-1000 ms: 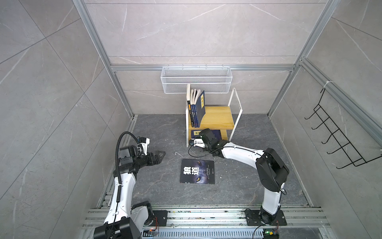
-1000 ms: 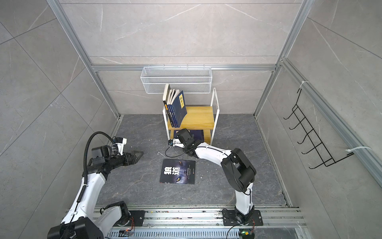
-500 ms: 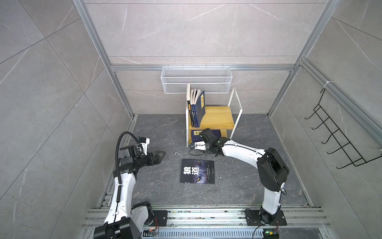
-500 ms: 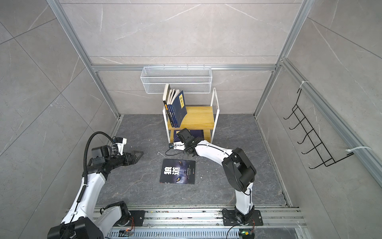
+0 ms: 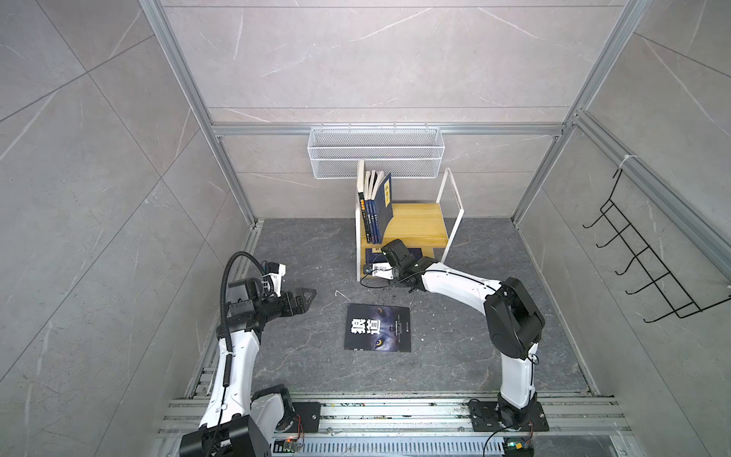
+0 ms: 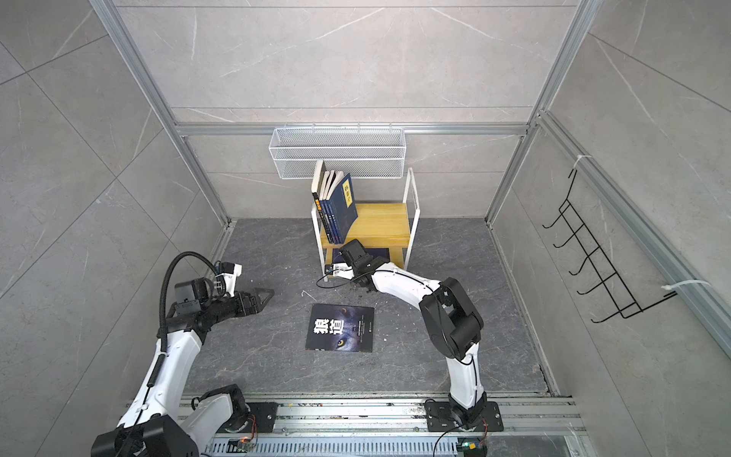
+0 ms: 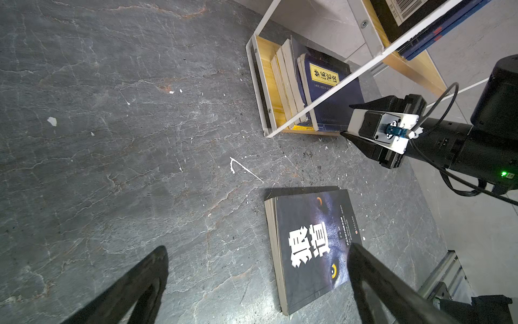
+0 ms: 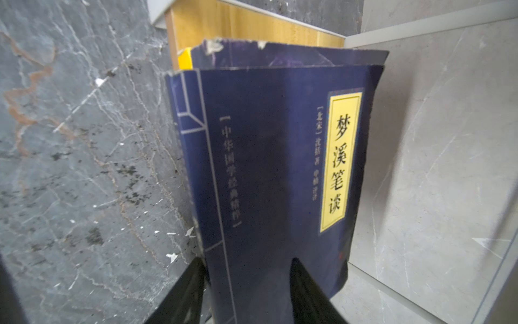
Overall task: Stacking books/files
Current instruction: Place the book on the bookshelf.
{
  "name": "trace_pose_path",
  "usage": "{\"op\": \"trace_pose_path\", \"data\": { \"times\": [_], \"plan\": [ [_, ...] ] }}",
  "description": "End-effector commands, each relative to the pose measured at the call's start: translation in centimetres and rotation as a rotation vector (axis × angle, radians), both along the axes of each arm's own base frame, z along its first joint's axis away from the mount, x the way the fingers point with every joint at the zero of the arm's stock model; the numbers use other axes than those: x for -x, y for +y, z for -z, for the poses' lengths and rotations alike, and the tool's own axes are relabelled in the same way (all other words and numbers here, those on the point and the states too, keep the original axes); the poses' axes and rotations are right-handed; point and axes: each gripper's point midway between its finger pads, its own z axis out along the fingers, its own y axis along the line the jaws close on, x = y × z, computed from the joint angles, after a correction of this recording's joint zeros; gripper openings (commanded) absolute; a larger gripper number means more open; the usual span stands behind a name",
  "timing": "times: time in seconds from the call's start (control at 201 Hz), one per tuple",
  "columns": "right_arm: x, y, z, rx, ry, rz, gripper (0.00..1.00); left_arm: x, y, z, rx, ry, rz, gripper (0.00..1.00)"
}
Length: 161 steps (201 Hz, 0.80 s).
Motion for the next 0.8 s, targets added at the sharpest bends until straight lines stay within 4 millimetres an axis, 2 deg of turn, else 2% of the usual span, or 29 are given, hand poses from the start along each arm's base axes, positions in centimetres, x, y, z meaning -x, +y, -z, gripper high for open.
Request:
{"op": "trace_pose_path", "data": {
  "times": [0.0,0.139,0.264,0.403,0.553,0.797],
  "plan": [
    [-1.4,0.5,-0.9,-0.02,-0.041,0.018,0.51,-0.3,-0.1,-0.9,0.008,-0.033,0.02,1.0],
    [-2.1,0.5,-1.2,-0.02,-0.07,0.011,0.51,-0.4,0.0,-0.8,0.006,-0.045,0.015,1.0],
    [-1.9,0.4,-0.9,-0.002,-0.053,0.004,0.51,-0.4,0.1,-0.9,0.006,-0.034,0.013,1.0],
    [-2.2,-0.3,-1.1,0.024,-0.072,0.008,0.51,-0.3,0.0,-0.8,0.007,-0.042,0.013,1.0],
    [-1.1,-0.7,-1.5,0.028,-0.049,-0.017,0.52,-0.4,0.1,-0.9,0.007,-0.039,0.01,1.0],
    [0.0,-2.5,-1.6,0.066,-0.033,-0.021,0.54,-0.4,0.2,-1.0,0.012,-0.038,0.007,1.0]
  ]
}}
